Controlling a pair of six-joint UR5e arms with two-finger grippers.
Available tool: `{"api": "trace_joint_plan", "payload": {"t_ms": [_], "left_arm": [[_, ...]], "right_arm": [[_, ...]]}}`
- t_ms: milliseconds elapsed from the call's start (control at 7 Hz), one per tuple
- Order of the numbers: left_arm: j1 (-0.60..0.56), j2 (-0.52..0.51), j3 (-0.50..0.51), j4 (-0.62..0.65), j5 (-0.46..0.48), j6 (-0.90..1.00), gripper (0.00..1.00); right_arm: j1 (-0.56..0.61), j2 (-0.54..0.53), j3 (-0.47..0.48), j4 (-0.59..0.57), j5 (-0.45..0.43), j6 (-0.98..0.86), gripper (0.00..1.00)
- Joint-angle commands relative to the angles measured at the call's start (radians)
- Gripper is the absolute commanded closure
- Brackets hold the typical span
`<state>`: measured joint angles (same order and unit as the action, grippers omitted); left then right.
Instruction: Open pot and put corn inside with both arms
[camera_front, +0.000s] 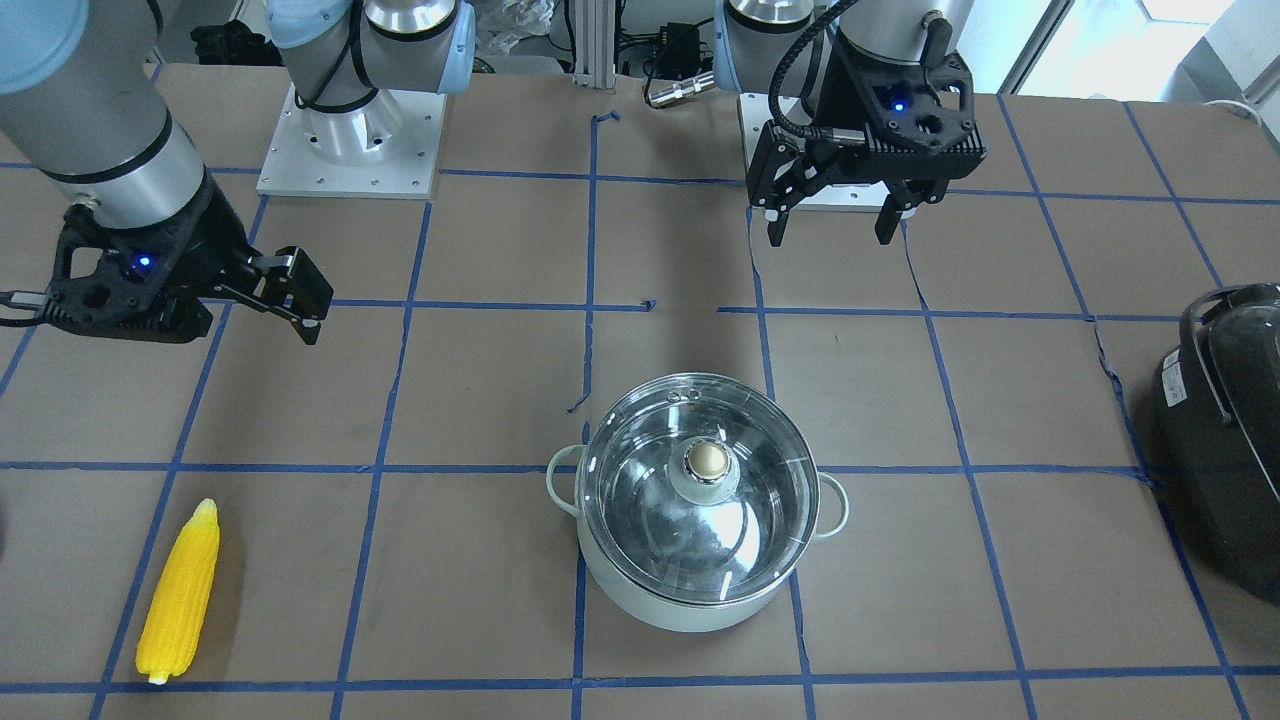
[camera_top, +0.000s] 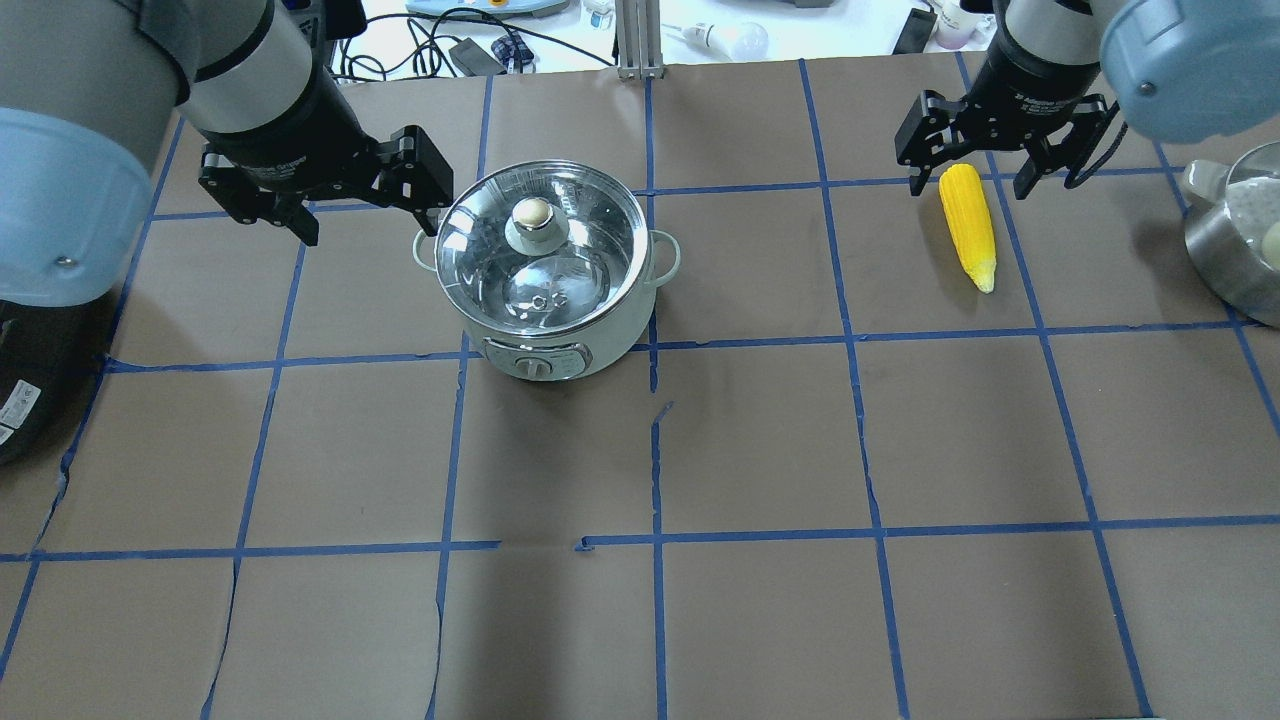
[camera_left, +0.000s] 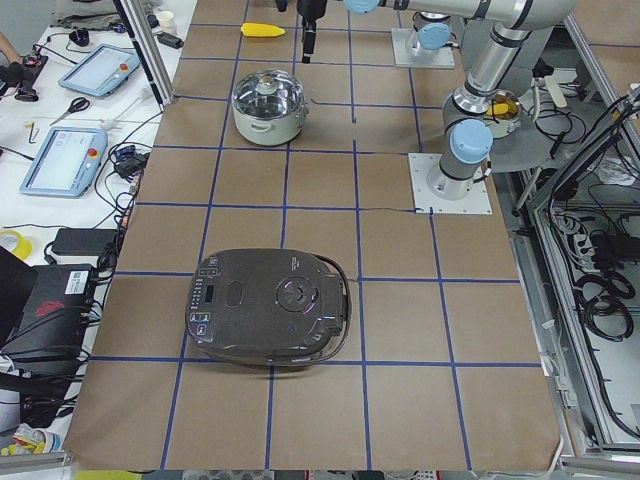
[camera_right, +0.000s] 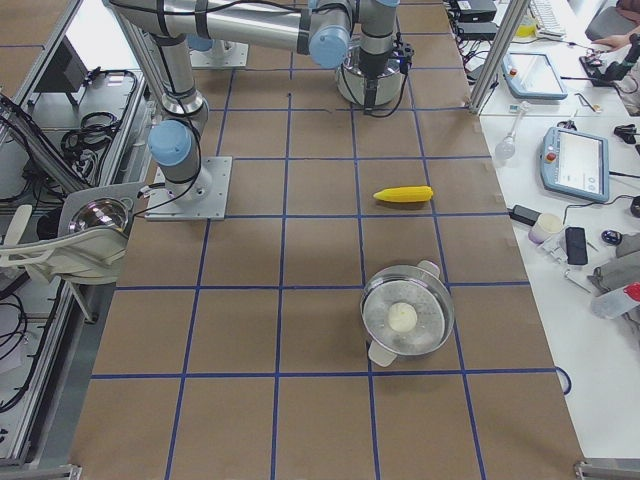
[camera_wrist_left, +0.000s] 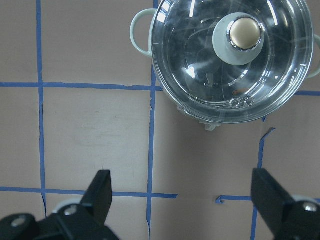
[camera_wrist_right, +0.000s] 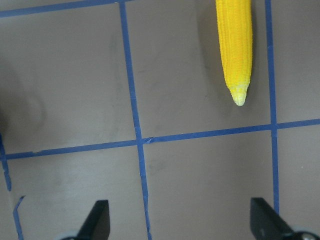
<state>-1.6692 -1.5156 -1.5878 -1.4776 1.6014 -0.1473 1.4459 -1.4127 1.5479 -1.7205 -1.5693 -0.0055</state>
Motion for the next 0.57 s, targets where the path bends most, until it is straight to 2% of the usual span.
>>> {"api": "trace_joint_plan", "payload": {"t_ms": [0, 143, 286, 429], "left_arm": [[-0.004, 0.005, -0.001, -0.004, 0.008, 0.0, 0.0], [-0.004, 0.005, -0.009, -0.004, 0.009, 0.0, 0.0], [-0.004, 0.009, -0.015, -0.004, 0.012, 0.0, 0.0], [0.002, 0.009, -0.032, 0.012, 0.0, 0.0, 0.0]], "right_arm": [[-0.076, 0.076, 0.001, -0.055, 0.002, -0.008, 0.0], [-0.081, 0.146, 0.001, -0.133, 0.002, -0.039, 0.0], [-0.085, 0.202, 0.001, -0.208, -0.003, -0.156, 0.0], [-0.111, 0.224, 0.001, -0.249, 0.0, -0.207, 0.0]]}}
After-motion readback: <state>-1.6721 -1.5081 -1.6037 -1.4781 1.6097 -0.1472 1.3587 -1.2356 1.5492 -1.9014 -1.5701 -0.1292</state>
